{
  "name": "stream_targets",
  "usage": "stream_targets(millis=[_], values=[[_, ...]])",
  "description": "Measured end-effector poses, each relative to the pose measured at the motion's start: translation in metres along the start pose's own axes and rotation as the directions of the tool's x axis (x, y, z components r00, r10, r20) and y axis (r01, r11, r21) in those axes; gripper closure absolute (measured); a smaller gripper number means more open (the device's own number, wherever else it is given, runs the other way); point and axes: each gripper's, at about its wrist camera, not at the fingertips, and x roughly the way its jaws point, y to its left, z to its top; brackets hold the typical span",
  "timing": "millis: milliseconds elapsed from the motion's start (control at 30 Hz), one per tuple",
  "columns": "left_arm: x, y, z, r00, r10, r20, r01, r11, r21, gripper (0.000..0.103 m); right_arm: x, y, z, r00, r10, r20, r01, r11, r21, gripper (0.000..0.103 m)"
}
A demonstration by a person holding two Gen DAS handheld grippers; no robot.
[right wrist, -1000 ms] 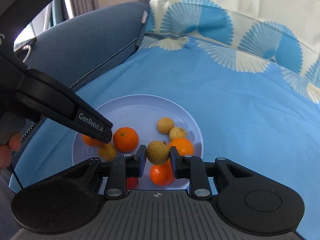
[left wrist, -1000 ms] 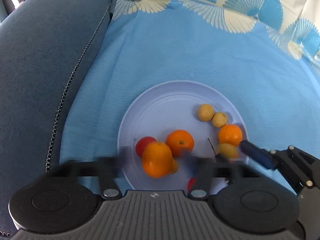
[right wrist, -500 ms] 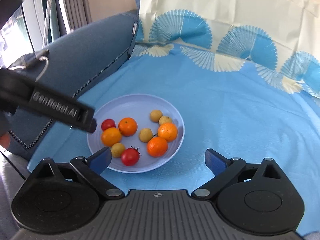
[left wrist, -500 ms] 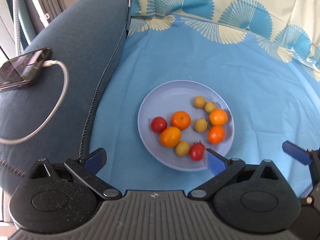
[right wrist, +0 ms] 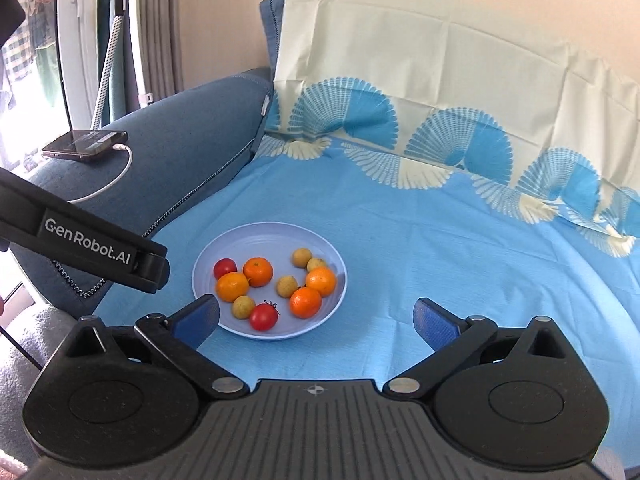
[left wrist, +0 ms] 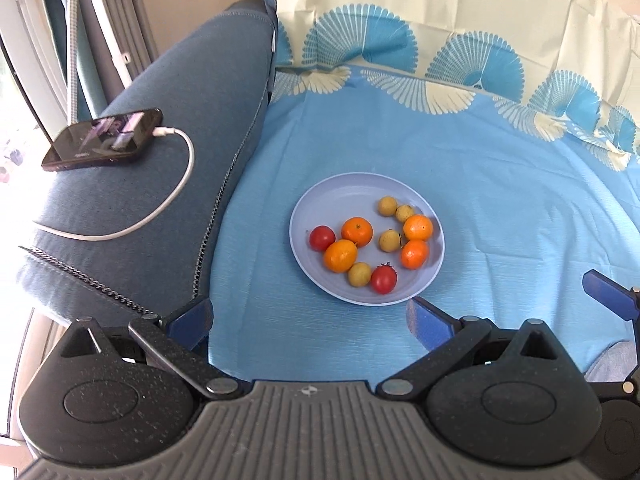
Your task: Organize fruits
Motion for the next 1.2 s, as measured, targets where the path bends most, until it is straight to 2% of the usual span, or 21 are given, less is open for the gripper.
stream_targets(millis=[133,300,467,733,1200], values=[[-0.008,0.000,-0.006,1.000,-0.001,0.016,0.001,1.000,0.002,0.000,-0.011,0.002,-0.003,0.999,-0.035,0.021,0.035,0.999,-0.008,0.001],[-0.010,-0.002,-0.015,1.000,0.006,0.016,-0.007,1.000,0.009,0.000,-0.019,-0.004,-0.004,0.998,-0.040,0.040,0.039,0.999,0.017,0.001],[-0.007,-0.001,-0.018,1.000,0.015,-0.004,-0.015,1.000,-0.002,0.000,-0.017,-0.004,-0.003,0.999,-0.035,0.024,0.035,0.999,-0.015,0.001],[-0.004,0.001,-0.014,0.999,0.037,-0.002,-0.037,0.999,-0.010,0.000,-0.014,-0.008,-0.003,0.996,-0.085,0.008,0.085,0.996,-0.023,0.001],[0.003,0.002,-0.012,0.999,0.048,-0.019,-0.048,0.999,-0.006,0.000,-0.014,-0.010,0.001,0.997,-0.076,0.014,0.077,0.997,-0.024,0.001]])
